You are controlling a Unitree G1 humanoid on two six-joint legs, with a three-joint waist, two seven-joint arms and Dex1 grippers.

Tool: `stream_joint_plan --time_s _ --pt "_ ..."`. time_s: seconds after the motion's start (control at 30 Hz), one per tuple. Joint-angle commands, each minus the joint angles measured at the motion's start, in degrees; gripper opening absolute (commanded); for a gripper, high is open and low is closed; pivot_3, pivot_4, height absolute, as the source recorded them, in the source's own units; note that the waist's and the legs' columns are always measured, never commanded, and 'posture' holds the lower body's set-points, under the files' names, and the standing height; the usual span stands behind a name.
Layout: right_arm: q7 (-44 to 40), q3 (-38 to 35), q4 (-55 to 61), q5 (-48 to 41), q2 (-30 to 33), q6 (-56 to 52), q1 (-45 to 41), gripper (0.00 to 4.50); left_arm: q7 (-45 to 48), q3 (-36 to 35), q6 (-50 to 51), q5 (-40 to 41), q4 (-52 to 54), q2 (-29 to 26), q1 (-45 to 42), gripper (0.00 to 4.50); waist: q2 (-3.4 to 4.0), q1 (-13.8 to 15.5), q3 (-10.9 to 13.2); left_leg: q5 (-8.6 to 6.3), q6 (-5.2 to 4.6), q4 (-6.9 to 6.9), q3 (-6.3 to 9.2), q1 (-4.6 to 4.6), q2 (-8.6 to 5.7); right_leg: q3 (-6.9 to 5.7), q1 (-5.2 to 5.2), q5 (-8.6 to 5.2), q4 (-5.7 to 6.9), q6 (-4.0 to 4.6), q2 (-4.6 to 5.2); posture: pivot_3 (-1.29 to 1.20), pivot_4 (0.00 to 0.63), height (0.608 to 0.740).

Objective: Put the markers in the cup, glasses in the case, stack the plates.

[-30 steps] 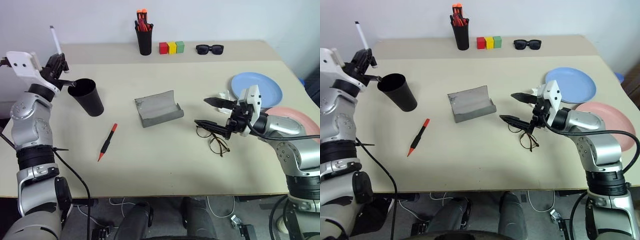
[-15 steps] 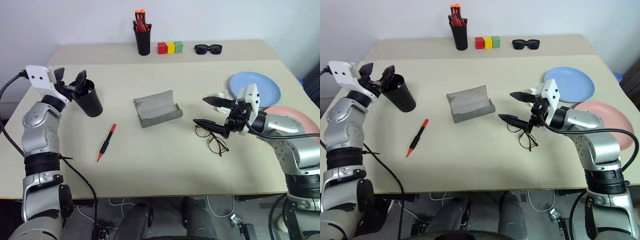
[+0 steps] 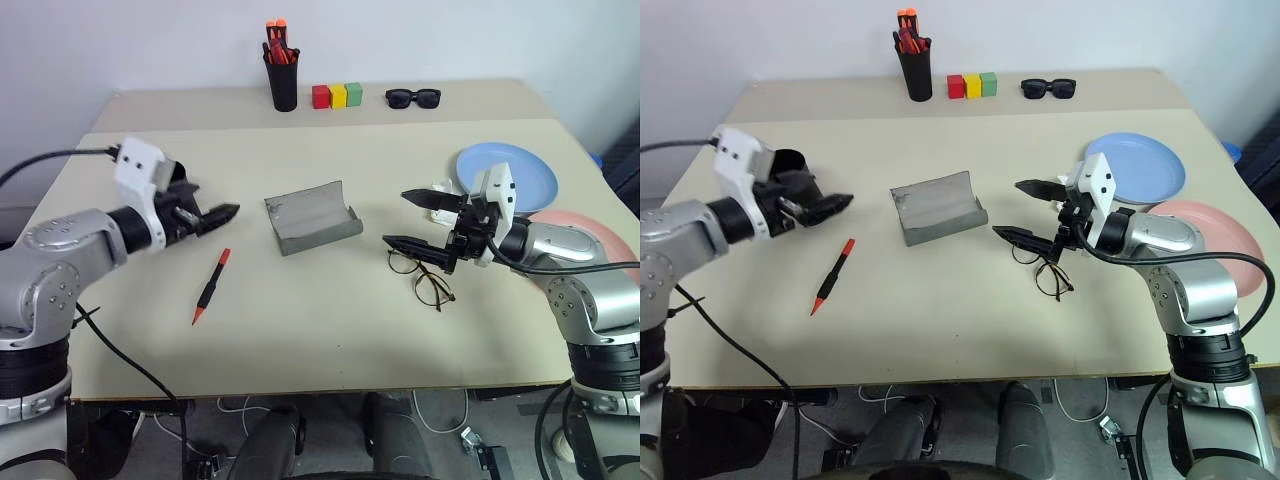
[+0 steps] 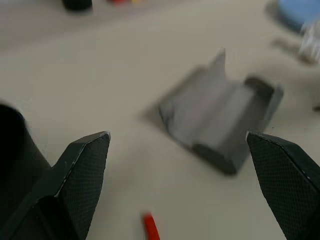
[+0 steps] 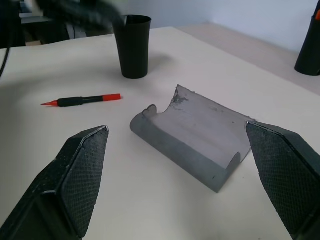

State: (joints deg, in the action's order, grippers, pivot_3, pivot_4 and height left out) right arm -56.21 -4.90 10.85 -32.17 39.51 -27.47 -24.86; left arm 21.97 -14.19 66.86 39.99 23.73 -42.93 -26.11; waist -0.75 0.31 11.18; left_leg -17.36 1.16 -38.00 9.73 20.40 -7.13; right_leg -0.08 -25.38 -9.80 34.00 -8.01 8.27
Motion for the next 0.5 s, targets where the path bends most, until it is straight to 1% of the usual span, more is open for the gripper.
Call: stream_joint_plan --time_s 0.03,0.13,0.2,0.23,0.27,0.37,0.47,0.5 --pt "-0.3 -0.1 0.4 0.0 -0.2 0.6 -1.1 4.5 -9.2 -0.3 7.9 -2.7 3.9 3.8 1.0 4.48 0.0 0.0 0.0 0.0 0.01 0.0 -0.01 0.01 0.02 0.01 0.0 0.01 -0.01 0.02 -0.03 0.0 0.15 0.74" --pt "-0.3 -0.2 0.1 0.0 -0.2 0.5 -1.1 4.5 -12.9 -1.2 13.8 -3.9 4.5 7.5 2.7 4.48 -0.01 0.0 0.0 -0.02 0.05 0.0 -0.01 0.01 0.04 0.07 -0.01 0.01 -0.02 0.03 -0.09 0.0 0.15 0.74" --pt "-0.3 -0.3 0.2 0.0 -0.1 0.4 -1.0 4.5 -14.6 1.1 15.0 -6.6 4.5 6.6 5.0 4.48 -0.01 0.0 0.0 -0.04 0.08 0.0 -0.01 0.0 0.06 0.1 -0.02 0.01 -0.01 0.04 -0.12 0.0 0.15 0.74" --pt "-0.3 -0.3 0.3 0.0 -0.1 0.4 -0.9 4.5 -14.1 1.6 16.6 -6.5 3.8 6.2 5.4 4.48 -0.01 0.0 0.0 -0.06 0.11 0.0 -0.03 0.0 0.09 0.11 -0.02 0.01 -0.02 0.05 -0.17 0.0 0.15 0.74" --pt "-0.2 -0.2 0.3 0.1 -0.1 0.4 -0.9 4.5 -14.9 0.8 16.7 -7.1 2.8 7.9 5.5 4.48 -0.01 0.1 0.0 -0.07 0.13 0.0 -0.04 -0.01 0.1 0.14 -0.03 0.01 -0.02 0.05 -0.22 0.0 0.15 0.74" --pt "0.1 0.4 0.3 1.1 -0.1 0.7 -0.9 4.5 -14.5 0.6 15.9 -7.7 0.1 10.6 5.5 4.48 -0.01 0.5 0.0 -0.07 0.15 -0.01 -0.05 -0.01 0.13 0.14 -0.02 0.01 -0.02 0.06 -0.27 0.0 0.15 0.74" --pt "0.2 0.7 -0.2 1.9 -0.1 1.1 -1.2 4.5 -12.7 2.2 16.3 -7.5 -1.7 11.3 5.7 4.48 0.02 0.5 0.0 -0.06 0.17 -0.02 -0.08 0.0 0.13 0.13 0.0 0.02 -0.02 0.06 -0.27 0.0 0.15 0.74" --pt "0.2 0.6 -0.3 2.0 -0.1 1.2 -1.3 4.5 -12.3 2.1 16.8 -7.2 -1.9 11.9 5.8 3.96 0.05 0.5 0.0 -0.06 0.17 -0.02 -0.09 -0.02 0.13 0.13 0.01 0.02 -0.02 0.06 -0.26 0.0 0.15 0.74"
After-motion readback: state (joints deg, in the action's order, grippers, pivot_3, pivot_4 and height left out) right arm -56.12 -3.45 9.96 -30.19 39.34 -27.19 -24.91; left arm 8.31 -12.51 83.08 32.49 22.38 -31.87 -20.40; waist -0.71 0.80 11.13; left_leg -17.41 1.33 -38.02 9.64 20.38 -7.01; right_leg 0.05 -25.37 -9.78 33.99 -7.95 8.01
